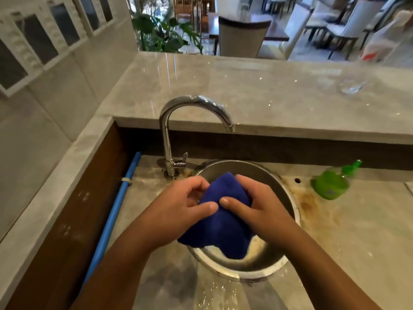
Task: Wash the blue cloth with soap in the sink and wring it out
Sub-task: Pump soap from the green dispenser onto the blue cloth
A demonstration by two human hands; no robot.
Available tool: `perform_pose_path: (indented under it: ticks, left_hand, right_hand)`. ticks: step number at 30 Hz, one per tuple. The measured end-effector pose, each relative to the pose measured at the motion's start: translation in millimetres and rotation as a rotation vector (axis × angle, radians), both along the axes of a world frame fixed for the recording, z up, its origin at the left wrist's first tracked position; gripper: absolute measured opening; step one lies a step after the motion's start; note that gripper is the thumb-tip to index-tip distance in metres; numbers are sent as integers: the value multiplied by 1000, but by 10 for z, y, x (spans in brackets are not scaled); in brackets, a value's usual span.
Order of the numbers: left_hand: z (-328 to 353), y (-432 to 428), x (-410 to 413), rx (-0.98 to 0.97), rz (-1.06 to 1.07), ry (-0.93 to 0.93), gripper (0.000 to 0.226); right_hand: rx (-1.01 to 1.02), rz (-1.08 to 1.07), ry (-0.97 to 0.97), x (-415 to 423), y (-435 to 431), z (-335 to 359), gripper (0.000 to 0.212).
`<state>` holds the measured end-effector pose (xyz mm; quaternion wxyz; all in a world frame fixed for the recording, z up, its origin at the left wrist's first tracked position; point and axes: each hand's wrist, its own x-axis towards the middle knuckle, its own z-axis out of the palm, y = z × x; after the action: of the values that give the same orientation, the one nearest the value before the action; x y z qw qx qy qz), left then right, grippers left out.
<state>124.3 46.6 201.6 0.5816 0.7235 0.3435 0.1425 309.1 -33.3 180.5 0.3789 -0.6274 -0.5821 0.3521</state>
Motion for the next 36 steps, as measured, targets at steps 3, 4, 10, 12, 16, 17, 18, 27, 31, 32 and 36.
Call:
perform_pose_path:
  ticks: [3,4,10,12,16,17,18,27,31,32,36]
  left_hand:
    - [18,3,7,-194,-87,-129,38]
    - [27,-10,31,-244,-121,-172,47]
    - [30,-242,356,-400,-261,-421,38]
    - [-3,-280,447,-467,-235,-481,36]
    - [-56,-306,570,-497,-221,-492,30]
    - [-73,-307,588,-513,-219,-487,30]
    - [-83,-307,606,-527,-214,-480,30]
    - [99,-316,1011,-607,-239,-451,33]
    - [62,-412,1392,-664,-185,-431,37]
    - [15,-459,1503,-693,-154,-426,36]
    - [-188,-606,1937,-830,-39,-430,25]
  right_hand:
    - [12,53,-130,35,-67,315,7]
    - [0,109,-157,39,-85,441,6]
    - [-68,261,-353,96,-127,1000,10]
    - [-96,259,-439,140,-141,1074,10]
    - [-95,208,-620,208,-157,1092,15]
    - [-92,187,-659,225,-162,1072,18]
    - [-91,169,-706,243,-167,1053,20]
    - [6,-21,-438,702,-345,826,38]
    - [66,-152,-350,1025,-413,575,41]
    - [67,-182,-345,1112,-439,509,41]
    - [19,-233,-307,1507,-542,257,43]
